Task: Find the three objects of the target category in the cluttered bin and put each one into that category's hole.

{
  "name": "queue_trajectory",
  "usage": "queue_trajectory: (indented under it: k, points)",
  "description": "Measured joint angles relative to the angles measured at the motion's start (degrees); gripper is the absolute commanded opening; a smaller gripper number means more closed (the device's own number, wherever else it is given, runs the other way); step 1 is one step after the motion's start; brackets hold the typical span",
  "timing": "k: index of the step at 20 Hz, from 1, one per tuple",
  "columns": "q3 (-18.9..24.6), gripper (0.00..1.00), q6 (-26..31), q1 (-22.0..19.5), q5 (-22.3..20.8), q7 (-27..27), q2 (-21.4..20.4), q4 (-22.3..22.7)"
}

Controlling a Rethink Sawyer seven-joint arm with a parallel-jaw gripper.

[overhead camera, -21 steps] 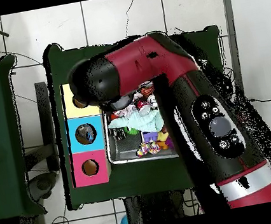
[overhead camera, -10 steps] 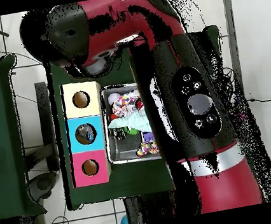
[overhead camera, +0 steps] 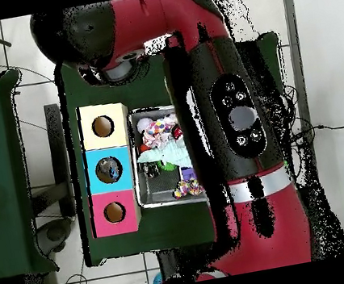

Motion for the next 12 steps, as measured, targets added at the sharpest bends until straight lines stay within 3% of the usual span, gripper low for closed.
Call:
queue_trajectory:
  k: [3,12]
  points:
    - [0.0,1.0,-1.4,-0.2,0.0,0.0,0.8,0.0]
    - [-0.2,1.0,-13.1,-2.2,0.0,0.0,4.3,0.3]
